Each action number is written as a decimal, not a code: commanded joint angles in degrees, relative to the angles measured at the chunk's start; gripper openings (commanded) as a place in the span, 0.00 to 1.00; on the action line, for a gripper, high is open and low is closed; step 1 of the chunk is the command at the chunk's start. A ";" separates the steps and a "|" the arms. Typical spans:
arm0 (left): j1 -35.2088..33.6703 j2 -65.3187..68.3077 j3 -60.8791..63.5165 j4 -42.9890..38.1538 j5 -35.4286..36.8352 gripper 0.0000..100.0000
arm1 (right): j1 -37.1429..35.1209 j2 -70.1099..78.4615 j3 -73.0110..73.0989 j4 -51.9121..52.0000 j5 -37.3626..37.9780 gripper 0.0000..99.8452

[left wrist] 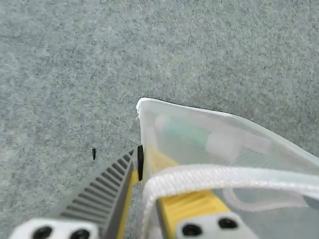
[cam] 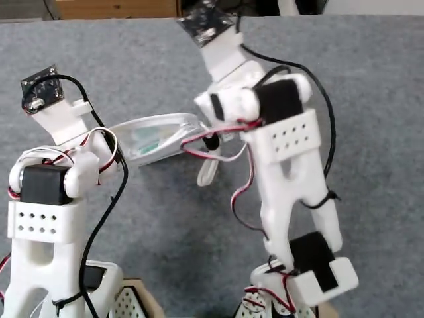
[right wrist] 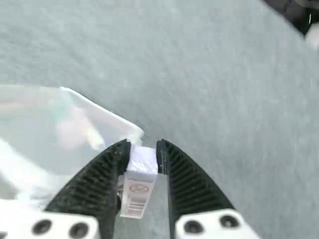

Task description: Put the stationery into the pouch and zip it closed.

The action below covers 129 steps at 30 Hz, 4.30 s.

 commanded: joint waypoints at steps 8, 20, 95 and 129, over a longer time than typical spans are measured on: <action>0.22 0.79 2.24 0.18 0.62 0.03 | -8.35 -4.09 -12.26 -3.52 -0.09 0.01; 0.04 0.88 1.98 0.18 0.62 0.03 | -17.49 -4.18 -16.40 -9.05 -10.64 0.01; -0.04 0.88 2.15 -0.70 0.62 0.03 | -18.73 -27.91 5.49 -1.49 9.93 0.13; -0.13 0.88 2.33 -0.53 0.44 0.03 | 2.37 -38.29 54.99 -26.20 -0.70 0.24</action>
